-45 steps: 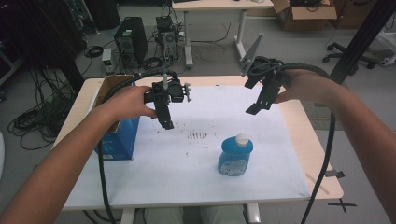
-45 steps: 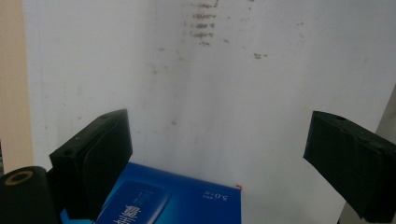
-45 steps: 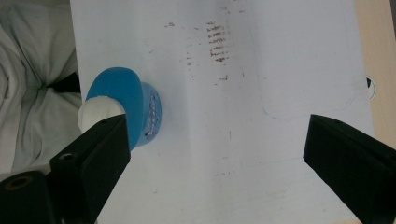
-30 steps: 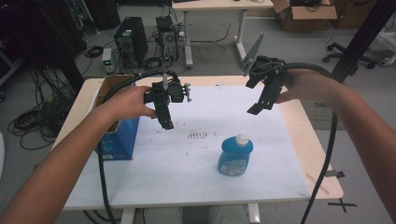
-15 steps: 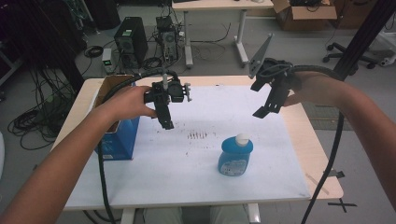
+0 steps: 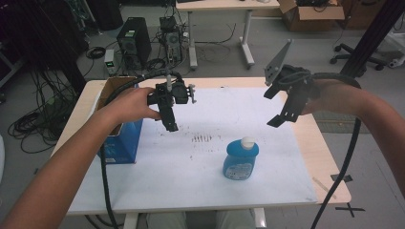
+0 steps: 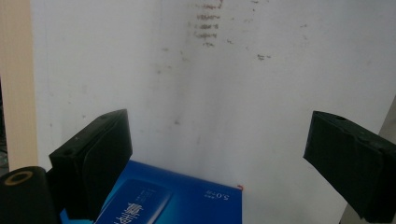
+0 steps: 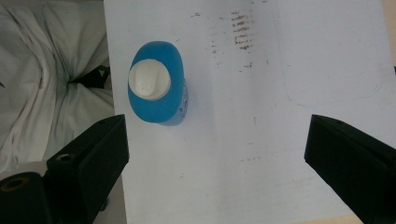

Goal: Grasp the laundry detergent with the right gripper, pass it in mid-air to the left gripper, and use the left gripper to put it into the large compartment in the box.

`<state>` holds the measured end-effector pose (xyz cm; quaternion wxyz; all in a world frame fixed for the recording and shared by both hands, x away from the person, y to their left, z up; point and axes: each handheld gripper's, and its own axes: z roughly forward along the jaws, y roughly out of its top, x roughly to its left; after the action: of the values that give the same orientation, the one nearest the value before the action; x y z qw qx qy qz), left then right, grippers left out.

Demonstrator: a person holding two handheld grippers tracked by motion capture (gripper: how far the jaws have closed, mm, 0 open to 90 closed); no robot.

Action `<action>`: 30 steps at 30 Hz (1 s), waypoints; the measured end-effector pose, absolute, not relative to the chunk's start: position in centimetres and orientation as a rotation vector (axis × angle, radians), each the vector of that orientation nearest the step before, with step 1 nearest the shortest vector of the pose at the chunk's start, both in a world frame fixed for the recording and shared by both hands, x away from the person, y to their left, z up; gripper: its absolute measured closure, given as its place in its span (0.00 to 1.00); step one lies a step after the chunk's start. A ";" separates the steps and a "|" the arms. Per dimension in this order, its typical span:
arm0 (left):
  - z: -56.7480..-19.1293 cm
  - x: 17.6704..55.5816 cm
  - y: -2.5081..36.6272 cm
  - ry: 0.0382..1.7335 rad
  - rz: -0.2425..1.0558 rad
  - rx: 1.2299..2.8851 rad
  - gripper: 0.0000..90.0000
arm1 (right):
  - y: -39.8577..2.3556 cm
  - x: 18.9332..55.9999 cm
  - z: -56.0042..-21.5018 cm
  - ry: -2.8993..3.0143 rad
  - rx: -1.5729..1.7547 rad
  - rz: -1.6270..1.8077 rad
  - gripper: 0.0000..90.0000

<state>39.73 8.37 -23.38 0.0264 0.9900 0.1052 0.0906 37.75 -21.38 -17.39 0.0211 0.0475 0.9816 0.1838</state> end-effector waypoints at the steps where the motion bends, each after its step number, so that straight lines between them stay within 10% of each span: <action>1: -23.4 39.7 8.4 0.325 0.280 3.059 0.09 | -21.4 37.7 -17.4 3.043 0.147 0.570 0.07; 30: -23.2 39.6 8.3 0.330 0.301 3.049 0.09 | -25.0 34.4 -22.7 3.024 0.112 0.750 0.07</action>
<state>39.60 8.32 -23.24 0.0300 0.9890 0.1070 0.0976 34.40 -24.97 -22.71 0.0118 0.0358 0.9699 0.2404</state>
